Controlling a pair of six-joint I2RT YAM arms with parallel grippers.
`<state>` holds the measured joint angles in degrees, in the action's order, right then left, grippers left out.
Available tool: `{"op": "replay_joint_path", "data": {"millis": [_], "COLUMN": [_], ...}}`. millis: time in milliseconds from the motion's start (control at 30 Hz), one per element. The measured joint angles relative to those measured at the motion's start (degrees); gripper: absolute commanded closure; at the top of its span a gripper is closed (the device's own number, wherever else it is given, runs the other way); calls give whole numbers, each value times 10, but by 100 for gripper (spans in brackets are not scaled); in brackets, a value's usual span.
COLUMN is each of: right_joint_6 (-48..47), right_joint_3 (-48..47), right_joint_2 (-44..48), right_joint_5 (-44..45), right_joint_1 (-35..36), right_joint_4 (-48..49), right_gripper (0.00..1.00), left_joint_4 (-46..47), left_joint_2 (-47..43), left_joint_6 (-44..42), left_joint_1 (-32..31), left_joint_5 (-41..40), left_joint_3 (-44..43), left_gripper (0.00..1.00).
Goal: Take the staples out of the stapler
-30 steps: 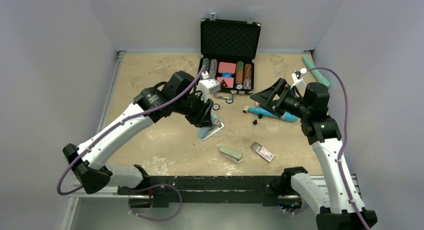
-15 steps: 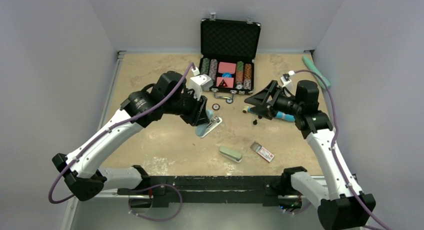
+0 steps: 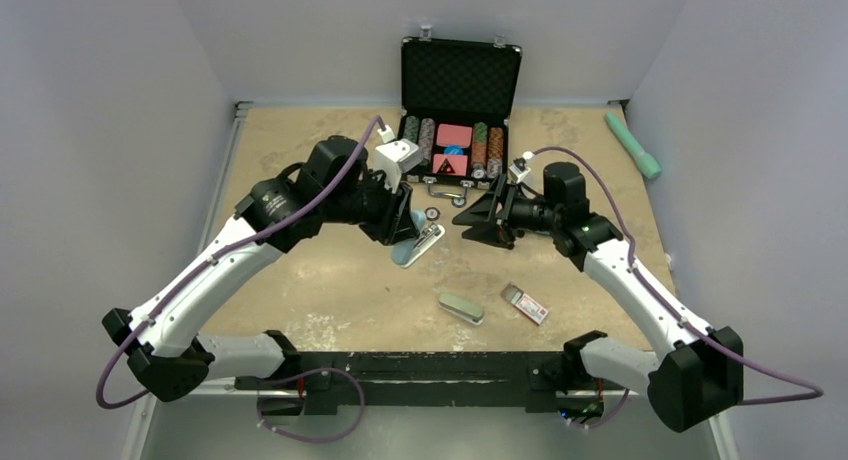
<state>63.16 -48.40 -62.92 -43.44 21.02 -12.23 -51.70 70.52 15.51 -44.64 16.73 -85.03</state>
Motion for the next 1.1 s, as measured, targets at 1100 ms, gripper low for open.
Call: {"op": "replay_joint_path", "data": {"millis": [1100], "right_joint_6": [3], "right_joint_3": [7], "right_joint_2": [-30], "right_joint_5": [-18], "right_joint_1": [25], "right_joint_4": [46], "right_gripper": [59], "left_joint_4": [3], "left_joint_2": [25], "left_joint_6": [5], "left_joint_1": [0], "left_joint_5": [3], "left_joint_3": [-16], "left_gripper": [100]}}
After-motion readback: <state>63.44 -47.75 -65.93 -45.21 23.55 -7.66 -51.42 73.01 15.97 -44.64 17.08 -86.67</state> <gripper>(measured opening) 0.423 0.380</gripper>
